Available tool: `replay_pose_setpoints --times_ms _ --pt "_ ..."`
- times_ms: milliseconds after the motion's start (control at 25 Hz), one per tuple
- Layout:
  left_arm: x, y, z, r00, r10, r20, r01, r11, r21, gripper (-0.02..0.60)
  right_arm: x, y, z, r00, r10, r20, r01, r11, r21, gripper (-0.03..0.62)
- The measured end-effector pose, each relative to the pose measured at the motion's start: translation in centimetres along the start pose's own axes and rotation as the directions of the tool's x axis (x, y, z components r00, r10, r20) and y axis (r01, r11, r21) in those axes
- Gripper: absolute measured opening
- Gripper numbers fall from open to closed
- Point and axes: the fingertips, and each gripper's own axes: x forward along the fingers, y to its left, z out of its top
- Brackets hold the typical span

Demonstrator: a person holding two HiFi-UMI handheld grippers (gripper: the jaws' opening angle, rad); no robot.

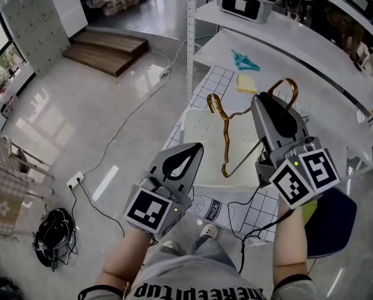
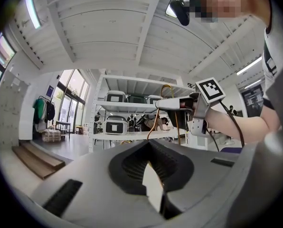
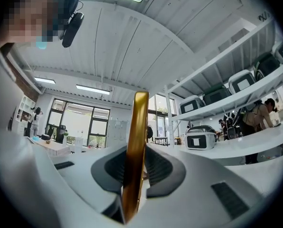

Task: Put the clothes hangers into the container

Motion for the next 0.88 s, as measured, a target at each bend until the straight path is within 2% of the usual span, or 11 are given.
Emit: replay_pose_setpoints --times_ms 280,440,600,880 --pt "0.3 -0.4 -0.8 0.999 0.026 -0.019 -0.026 1.0 -0.005 0.012 0.3 -0.6 -2.5 1.0 0.016 -0.022 -0.015 0.999 0.042 0.071" --pt "0.2 0.1 -0.8 0.999 0.047 0.015 -0.048 0.998 0.033 0.012 1.0 -0.3 -4.6 0.999 0.03 -0.045 -0.027 0.997 0.07 0.071" --pt "-0.3 0.5 -1.6 0.997 0.073 -0.036 -0.074 0.997 -0.01 0.012 1.8 0.2 -6.7 0.996 0.042 -0.077 -0.036 0.996 0.087 0.071" --pt "-1.0 2.0 -2.3 0.993 0.113 -0.044 -0.114 0.993 -0.021 0.012 3.3 0.6 -10.0 0.992 0.061 -0.114 -0.046 0.991 0.128 0.072"
